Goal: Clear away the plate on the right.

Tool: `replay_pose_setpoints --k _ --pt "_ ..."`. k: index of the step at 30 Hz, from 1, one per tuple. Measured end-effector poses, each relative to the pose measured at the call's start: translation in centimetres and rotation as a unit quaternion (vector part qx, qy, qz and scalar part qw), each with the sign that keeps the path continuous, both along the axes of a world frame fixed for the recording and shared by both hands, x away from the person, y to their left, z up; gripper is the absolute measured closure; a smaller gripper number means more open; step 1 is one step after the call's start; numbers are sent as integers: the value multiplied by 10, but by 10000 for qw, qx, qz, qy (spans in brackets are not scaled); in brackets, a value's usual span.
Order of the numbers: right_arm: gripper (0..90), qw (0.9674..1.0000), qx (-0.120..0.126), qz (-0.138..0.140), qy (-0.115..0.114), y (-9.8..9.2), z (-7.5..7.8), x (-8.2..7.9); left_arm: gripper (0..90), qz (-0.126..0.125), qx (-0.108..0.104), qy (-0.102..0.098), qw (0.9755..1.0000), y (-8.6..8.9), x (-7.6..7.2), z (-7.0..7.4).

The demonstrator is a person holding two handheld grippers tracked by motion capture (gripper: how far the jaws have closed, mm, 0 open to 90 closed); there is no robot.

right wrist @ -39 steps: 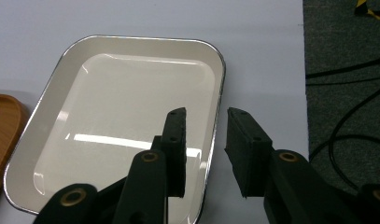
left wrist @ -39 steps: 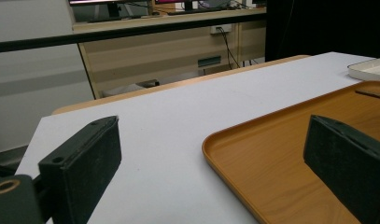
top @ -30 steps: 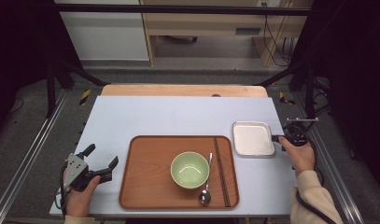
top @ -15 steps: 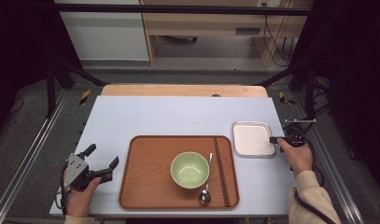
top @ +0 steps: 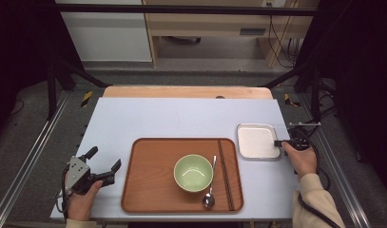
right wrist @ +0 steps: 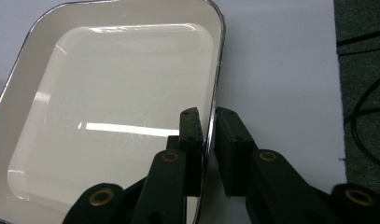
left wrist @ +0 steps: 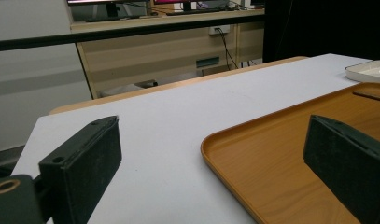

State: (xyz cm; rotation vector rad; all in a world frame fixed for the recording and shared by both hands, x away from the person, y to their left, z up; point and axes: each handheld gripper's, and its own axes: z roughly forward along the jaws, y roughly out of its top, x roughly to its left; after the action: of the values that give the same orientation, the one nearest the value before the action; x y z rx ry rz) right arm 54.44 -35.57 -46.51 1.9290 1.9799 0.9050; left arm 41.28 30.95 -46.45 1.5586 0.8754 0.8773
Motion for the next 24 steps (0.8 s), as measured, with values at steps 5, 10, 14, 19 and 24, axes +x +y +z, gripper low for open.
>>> replay_pose_setpoints --k 5,10,14,19,24 --pt "838 10000 -25 -40 44 0 -1 1 40 7 4 -6 10000 0 0 0" --pt "847 10000 -2 -80 25 1 -2 0 40 1 3 15 10000 0 0 0" --pt "859 9998 99 -188 15 1 -1 0 40 5 2 6 10000 0 0 0" --pt "887 9983 422 -390 -73 -2 0 -2 41 23 -4 -1 10000 1 0 0" --pt "890 9985 377 -324 -224 -2 6 -4 41 30 -7 -4 10000 2 0 1"
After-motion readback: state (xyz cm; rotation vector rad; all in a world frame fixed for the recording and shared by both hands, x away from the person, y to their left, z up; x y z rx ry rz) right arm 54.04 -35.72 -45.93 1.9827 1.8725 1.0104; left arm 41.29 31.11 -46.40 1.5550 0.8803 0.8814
